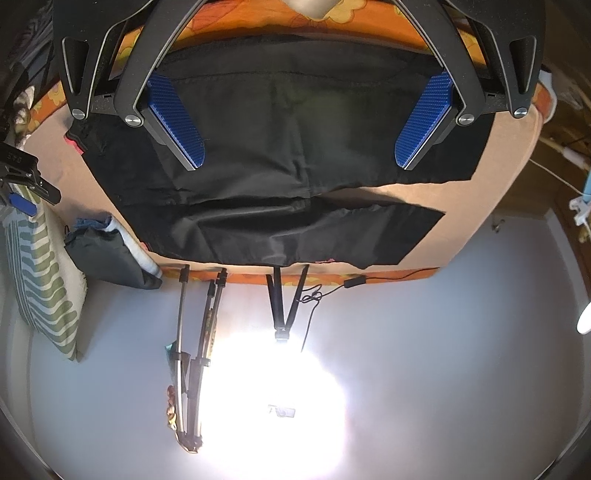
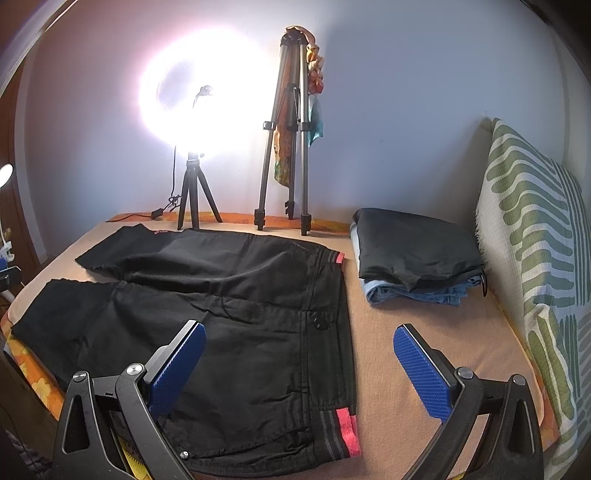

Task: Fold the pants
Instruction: 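Move both grippers over the black trousers toward the outer leg edge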

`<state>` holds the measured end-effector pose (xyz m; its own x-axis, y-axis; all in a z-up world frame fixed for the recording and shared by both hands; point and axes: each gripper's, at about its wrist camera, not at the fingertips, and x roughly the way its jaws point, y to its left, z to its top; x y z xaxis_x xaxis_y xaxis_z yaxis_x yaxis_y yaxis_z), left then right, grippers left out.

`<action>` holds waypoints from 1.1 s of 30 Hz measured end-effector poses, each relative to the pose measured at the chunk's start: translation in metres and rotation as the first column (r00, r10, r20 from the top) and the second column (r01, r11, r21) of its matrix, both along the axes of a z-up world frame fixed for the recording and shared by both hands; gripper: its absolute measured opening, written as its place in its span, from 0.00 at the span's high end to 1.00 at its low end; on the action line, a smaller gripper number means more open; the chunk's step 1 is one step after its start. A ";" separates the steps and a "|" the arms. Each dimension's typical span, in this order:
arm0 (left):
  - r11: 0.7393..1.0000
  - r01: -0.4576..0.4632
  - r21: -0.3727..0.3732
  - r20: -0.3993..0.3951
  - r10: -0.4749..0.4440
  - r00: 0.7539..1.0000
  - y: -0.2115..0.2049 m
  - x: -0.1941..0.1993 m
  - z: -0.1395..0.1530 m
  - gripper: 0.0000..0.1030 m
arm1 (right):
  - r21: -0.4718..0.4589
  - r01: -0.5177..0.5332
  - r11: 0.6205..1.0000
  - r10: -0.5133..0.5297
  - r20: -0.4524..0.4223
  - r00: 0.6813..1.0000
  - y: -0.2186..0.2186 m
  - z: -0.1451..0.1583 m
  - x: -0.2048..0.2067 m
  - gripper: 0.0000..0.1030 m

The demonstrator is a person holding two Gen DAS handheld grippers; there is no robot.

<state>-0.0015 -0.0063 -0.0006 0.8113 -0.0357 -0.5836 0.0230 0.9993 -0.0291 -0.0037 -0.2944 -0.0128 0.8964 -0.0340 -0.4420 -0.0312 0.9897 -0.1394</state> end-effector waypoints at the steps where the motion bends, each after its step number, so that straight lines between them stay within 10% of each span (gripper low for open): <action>1: 1.000 -0.003 -0.001 0.001 0.003 1.000 0.001 0.002 0.000 0.00 | 0.005 -0.004 1.000 0.004 -0.001 1.000 0.000 -0.001 0.002 0.01; 25: 0.984 -0.063 -0.165 -0.015 0.061 0.998 0.061 0.040 0.019 0.24 | -0.069 -0.162 0.984 0.163 0.004 0.987 0.045 0.031 0.027 0.10; 33: 0.995 -0.043 -0.086 -0.073 0.037 0.997 0.067 0.087 0.022 0.24 | -0.158 -0.327 0.932 0.314 -0.101 0.944 0.058 0.051 0.097 0.15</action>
